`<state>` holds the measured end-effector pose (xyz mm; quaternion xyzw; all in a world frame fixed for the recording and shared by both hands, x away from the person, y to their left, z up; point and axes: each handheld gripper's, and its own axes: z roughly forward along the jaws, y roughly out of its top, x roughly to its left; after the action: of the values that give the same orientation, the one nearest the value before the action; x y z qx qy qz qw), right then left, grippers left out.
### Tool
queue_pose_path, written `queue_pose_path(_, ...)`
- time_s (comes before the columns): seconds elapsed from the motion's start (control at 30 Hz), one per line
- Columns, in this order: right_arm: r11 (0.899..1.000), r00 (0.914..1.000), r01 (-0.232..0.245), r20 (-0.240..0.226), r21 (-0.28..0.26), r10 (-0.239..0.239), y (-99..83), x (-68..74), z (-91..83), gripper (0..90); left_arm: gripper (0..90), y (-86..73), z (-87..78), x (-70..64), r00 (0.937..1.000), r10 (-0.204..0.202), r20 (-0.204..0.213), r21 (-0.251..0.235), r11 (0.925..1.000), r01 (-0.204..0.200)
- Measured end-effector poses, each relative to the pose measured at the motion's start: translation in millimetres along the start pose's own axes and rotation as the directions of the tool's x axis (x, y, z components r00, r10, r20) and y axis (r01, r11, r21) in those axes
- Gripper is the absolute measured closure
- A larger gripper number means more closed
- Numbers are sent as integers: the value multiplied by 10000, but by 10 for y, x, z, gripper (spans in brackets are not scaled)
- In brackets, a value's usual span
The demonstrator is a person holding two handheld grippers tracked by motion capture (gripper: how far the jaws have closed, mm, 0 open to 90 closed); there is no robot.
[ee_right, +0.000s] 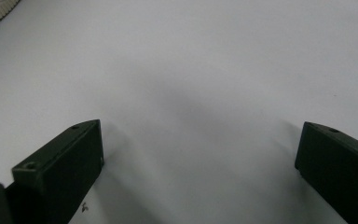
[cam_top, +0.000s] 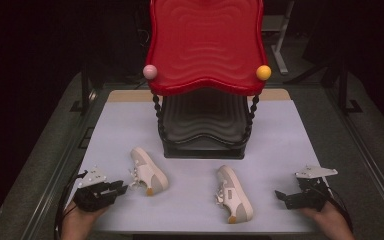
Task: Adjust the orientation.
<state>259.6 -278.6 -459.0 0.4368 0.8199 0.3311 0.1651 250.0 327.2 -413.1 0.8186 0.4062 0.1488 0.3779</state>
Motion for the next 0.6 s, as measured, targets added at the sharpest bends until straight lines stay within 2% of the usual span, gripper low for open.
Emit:
queue_pose_path(0.03, 10000, 10000, -4, 0, 3, 4, 0, 0, 0, 4, 865, 60, -21, 61, 9999, -55, -146, -57, 10000, 54)
queue_pose_path(0.07, 10000, 10000, 12, 2, -1, -12, 0, -1, 0, 4, 893, 60, -21, 61, 9999, -55, -146, -57, 10000, 54)
queue_pose_path(0.23, 10000, 10000, 16, 2, 3, -16, 0, -1, 0, 4, 897, 246, -4, 275, 9983, -214, -541, -193, 9996, 204)
queue_pose_path(0.27, 10000, 10000, 16, 2, 3, -16, 0, -1, 0, 4, 897, 246, -4, 275, 9983, -214, -541, -193, 9996, 204)
queue_pose_path(0.3, 10000, 10000, 16, 2, 4, -16, 0, -1, 0, 4, 897, 318, 15, 351, 9979, -146, -625, -275, 9995, 129)
queue_pose_path(0.4, 10000, 10000, 7, -1, -11, -7, 0, -1, 2, 4, 897, 398, 47, 418, 9966, -124, -812, -360, 9993, 95)
queue_pose_path(0.5, 10000, 10000, 8, -1, -11, -8, 0, -1, 2, 4, 898, 515, 115, 505, 9939, 0, -1103, -499, 9987, -56)
queue_pose_path(0.53, 10000, 10000, 19, 0, 7, -19, 0, -2, 1, 4, 897, 580, 177, 560, 9939, -128, -1094, -699, 9975, 52)
queue_pose_path(0.57, 10000, 10000, 19, 0, 7, -19, 0, -2, 1, 4, 898, 580, 177, 560, 9939, -128, -1094, -699, 9975, 52)
queue_pose_path(0.6, 10000, 10000, 20, 1, 9, -20, 0, -2, 1, 4, 897, 635, 258, 600, 9934, 20, -1149, -688, 9976, -100)
